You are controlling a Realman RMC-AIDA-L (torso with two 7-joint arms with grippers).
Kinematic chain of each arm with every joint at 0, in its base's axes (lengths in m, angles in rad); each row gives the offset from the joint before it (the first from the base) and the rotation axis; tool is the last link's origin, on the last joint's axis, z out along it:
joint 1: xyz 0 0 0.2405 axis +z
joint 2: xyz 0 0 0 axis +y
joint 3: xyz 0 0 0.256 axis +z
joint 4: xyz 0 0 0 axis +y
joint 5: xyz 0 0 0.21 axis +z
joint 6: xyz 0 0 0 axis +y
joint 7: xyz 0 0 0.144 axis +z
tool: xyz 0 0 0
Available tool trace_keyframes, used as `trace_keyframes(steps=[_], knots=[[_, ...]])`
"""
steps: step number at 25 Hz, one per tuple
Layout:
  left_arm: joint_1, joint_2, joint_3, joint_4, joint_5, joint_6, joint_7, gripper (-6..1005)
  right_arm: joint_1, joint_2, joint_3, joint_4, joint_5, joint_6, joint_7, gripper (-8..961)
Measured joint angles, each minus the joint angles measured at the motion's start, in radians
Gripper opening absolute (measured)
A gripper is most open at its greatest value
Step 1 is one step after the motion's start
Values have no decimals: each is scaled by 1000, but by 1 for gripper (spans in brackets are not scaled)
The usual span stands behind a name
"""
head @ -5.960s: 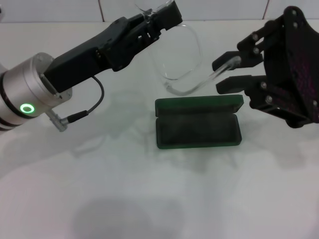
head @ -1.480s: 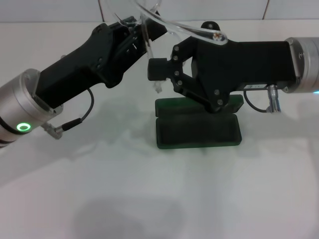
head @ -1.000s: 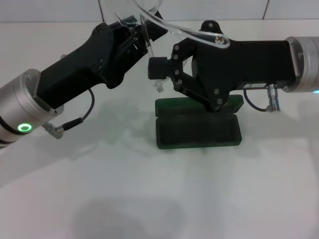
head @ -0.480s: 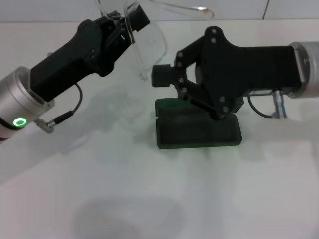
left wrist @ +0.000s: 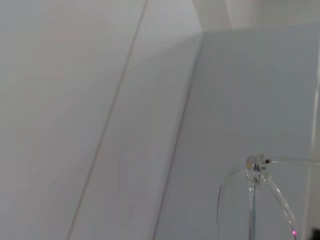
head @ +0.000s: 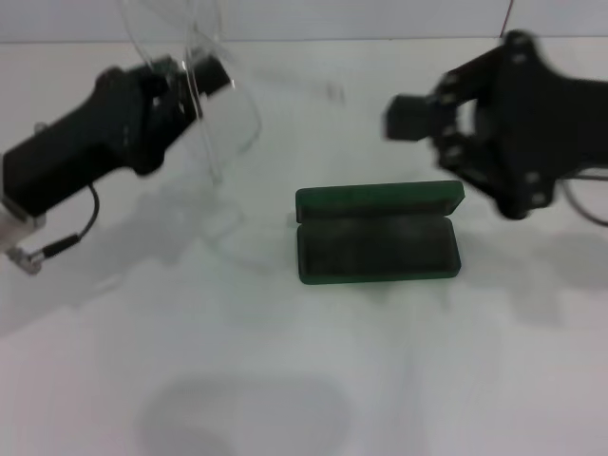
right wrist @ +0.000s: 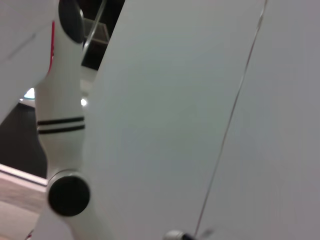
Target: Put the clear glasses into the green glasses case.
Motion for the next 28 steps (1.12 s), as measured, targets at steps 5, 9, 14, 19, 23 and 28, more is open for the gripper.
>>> trace_keyframes(steps=[5,9,14,19,23,28], knots=[[18,-3,1,47,119,17,3,122,-16,-1,112,-10,1,-79,18,17],[14,-27,1,68,210,18,1,122,-7,-1,140,-6,5,-111,23,16],[-19,-60,0,69,285,1,5,122,40,6,121,10,4,-109,22,16],[-45,-81,-1,60,295,-49,-7,123,126,8,70,83,-1,-78,7,17],[-59,-84,-8,37,272,-89,-40,123,175,9,-13,127,-2,-22,-14,17],[-51,-82,-10,33,237,-99,-49,124,176,9,-84,117,-3,43,-20,17]])
